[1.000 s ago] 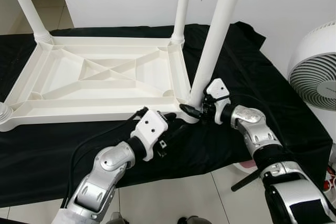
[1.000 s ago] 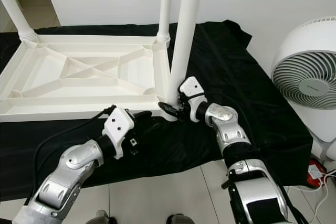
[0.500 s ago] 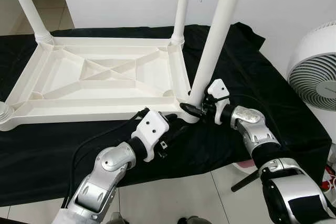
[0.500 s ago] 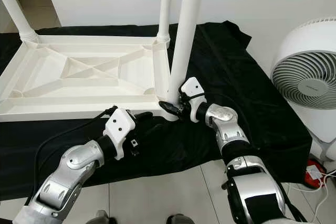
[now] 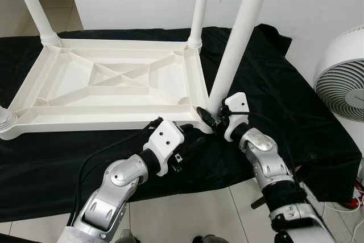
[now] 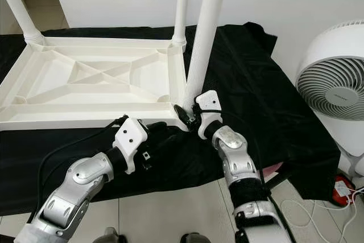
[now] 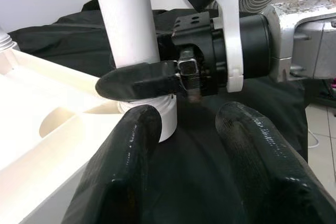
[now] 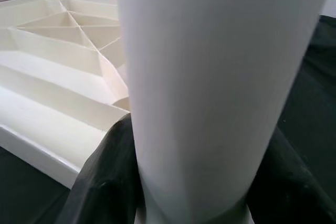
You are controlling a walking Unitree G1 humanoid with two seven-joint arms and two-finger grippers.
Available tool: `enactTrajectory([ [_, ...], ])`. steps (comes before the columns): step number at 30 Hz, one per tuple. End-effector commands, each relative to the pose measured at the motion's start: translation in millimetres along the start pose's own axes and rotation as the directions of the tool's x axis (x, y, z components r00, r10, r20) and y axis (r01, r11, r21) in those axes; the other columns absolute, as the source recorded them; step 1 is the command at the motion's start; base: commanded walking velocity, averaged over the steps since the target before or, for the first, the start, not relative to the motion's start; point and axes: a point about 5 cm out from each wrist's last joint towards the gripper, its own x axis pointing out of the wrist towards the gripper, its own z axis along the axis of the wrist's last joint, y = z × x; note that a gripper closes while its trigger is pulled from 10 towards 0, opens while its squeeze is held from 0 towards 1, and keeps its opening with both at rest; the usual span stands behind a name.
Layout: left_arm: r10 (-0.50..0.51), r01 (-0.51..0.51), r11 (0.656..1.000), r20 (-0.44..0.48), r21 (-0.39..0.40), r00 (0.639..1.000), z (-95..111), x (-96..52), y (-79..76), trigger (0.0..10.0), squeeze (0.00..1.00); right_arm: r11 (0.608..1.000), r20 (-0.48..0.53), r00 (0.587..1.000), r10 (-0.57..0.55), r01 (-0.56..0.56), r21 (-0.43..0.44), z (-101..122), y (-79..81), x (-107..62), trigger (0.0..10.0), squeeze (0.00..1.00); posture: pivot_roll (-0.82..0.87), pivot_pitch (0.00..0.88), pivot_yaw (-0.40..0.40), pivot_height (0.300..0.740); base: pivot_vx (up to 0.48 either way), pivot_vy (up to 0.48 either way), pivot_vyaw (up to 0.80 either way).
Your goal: Building children table
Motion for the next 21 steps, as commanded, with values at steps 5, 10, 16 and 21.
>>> enactTrajectory([
  [5, -0.03, 0.03, 0.999, -0.004, -0.012, 1.0, 0.0, -1.1, -5.0, 10.0, 0.0, 0.974, 0.043, 0.973, -0.225, 0.223, 0.046, 12.3, 13.6, -4.1, 10.0, 0.0, -0.04, 0.078, -0.016, 0.74, 0.0, 0.0, 0.0],
  [10, -0.029, 0.029, 0.999, -0.005, -0.017, 1.0, 0.3, -1.7, -6.6, 10.0, 0.0, 0.933, 0.03, 0.935, -0.352, 0.348, 0.094, 20.6, 36.0, -6.5, 10.0, 0.0, -0.03, 0.097, -0.027, 0.74, 0.0, 0.0, 0.0],
  [16, -0.029, 0.029, 0.999, -0.006, -0.024, 1.0, 0.4, -1.9, -8.2, 10.0, 0.0, 0.922, 0.028, 0.926, -0.378, 0.373, 0.103, 27.8, 36.2, -9.4, 10.0, 1.0, -0.04, 0.106, -0.031, 0.74, 0.0, 0.0, 0.0],
  [21, -0.026, 0.026, 0.999, -0.005, -0.023, 1.0, 0.7, -1.8, -7.2, 10.0, 0.0, 0.928, 0.029, 0.933, -0.358, 0.352, 0.124, 27.9, 34.9, -10.6, 10.0, 1.0, -0.04, 0.107, -0.03, 0.74, 0.0, 0.0, 0.0],
])
